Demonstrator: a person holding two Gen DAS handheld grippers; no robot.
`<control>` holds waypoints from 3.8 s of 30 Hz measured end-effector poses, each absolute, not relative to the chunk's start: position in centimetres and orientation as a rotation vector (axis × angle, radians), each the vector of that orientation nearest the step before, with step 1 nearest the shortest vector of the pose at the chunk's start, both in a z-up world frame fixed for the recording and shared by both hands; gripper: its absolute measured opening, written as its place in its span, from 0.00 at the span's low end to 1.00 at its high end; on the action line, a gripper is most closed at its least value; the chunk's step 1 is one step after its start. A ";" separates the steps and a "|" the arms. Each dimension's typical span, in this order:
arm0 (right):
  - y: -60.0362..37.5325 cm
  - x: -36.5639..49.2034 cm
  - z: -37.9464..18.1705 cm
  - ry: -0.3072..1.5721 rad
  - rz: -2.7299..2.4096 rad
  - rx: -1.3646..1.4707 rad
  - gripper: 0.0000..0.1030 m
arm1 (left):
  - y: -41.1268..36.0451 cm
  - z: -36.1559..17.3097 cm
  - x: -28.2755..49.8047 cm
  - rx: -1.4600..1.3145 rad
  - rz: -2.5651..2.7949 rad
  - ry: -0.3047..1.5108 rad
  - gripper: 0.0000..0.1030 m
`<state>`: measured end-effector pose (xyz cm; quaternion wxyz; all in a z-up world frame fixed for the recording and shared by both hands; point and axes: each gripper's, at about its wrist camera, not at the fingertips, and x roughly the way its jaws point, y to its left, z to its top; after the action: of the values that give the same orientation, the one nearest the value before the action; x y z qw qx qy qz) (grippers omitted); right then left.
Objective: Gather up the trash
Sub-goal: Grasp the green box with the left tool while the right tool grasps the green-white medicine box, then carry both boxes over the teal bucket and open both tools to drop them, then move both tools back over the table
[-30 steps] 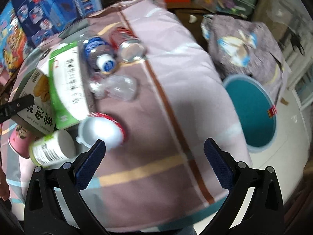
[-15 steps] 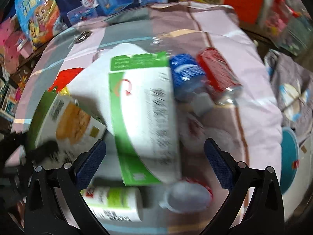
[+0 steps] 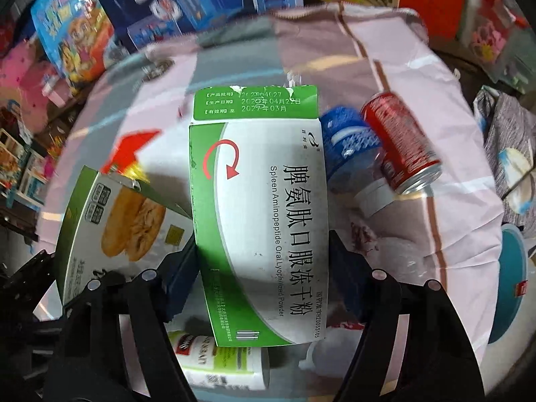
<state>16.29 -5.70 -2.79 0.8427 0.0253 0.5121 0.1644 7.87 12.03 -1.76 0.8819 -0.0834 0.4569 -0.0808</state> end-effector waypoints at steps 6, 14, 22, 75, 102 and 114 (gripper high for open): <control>-8.2 15.2 0.5 1.010 0.365 0.141 0.67 | 13.5 3.5 7.2 -0.195 -0.187 0.876 0.59; -14.3 12.6 1.4 0.954 0.291 0.204 0.67 | 9.6 5.5 6.7 -0.163 -0.266 0.886 0.59; -27.3 9.0 1.5 0.888 0.094 0.357 0.67 | -1.5 5.4 8.3 -0.038 -0.439 0.932 0.59; -54.2 7.4 -12.6 1.054 -0.364 0.741 0.80 | -35.3 -6.4 15.3 0.336 -0.761 1.131 0.83; -41.5 7.6 -7.8 1.115 -0.256 0.549 0.85 | -18.8 -3.0 11.7 0.141 -0.625 1.119 0.92; -30.3 7.4 -5.1 1.141 -0.111 0.374 0.85 | -6.7 -1.6 9.0 0.060 -0.514 1.078 0.92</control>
<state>7.35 -30.28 -5.10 0.8237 0.1758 0.5366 -0.0523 8.97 -6.67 -1.60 0.8264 0.0281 0.5076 -0.2421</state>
